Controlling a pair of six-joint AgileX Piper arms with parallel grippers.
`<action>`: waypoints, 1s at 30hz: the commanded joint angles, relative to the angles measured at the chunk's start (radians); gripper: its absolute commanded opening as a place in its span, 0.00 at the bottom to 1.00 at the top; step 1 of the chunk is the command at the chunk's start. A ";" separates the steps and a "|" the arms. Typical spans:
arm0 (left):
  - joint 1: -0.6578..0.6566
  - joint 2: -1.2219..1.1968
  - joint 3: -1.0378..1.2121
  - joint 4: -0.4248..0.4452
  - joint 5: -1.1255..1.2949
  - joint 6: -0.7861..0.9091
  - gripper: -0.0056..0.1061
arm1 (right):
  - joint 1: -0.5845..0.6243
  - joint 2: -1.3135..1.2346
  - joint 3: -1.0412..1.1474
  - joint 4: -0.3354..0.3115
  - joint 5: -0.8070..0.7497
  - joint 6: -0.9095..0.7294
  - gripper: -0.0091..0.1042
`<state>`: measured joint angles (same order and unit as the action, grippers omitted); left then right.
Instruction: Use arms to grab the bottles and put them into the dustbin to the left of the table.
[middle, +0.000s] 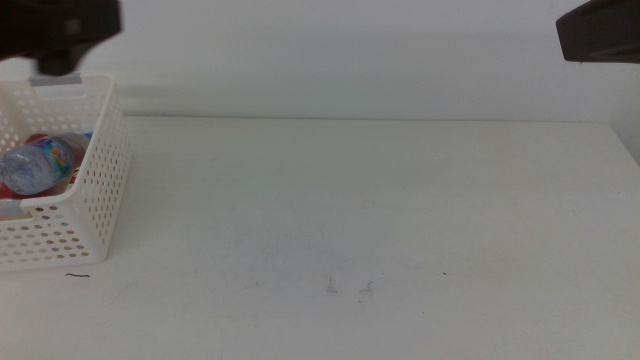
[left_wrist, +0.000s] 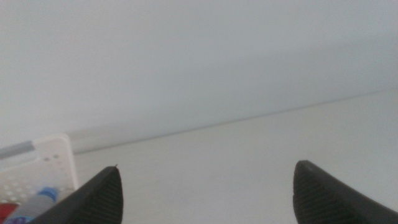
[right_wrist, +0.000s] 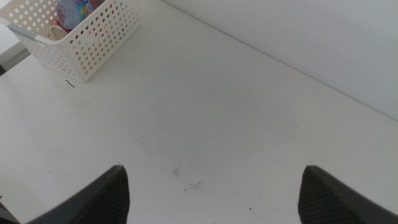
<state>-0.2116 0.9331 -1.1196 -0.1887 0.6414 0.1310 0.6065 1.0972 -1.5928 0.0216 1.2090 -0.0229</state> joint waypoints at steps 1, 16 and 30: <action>-0.011 -0.056 0.021 0.008 -0.007 -0.008 0.89 | 0.003 -0.005 -0.002 -0.007 -0.006 0.000 0.90; -0.010 -0.145 0.021 0.015 0.021 -0.005 0.89 | 0.003 -0.005 -0.002 -0.007 -0.006 0.000 0.90; -0.006 -0.222 0.106 0.015 -0.134 -0.005 0.89 | -0.236 -0.141 0.446 -0.071 -0.699 0.000 0.90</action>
<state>-0.2183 0.7439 -1.0419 -0.1735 0.5800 0.1310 0.4185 0.9908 -1.2148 -0.0488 0.5492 -0.0229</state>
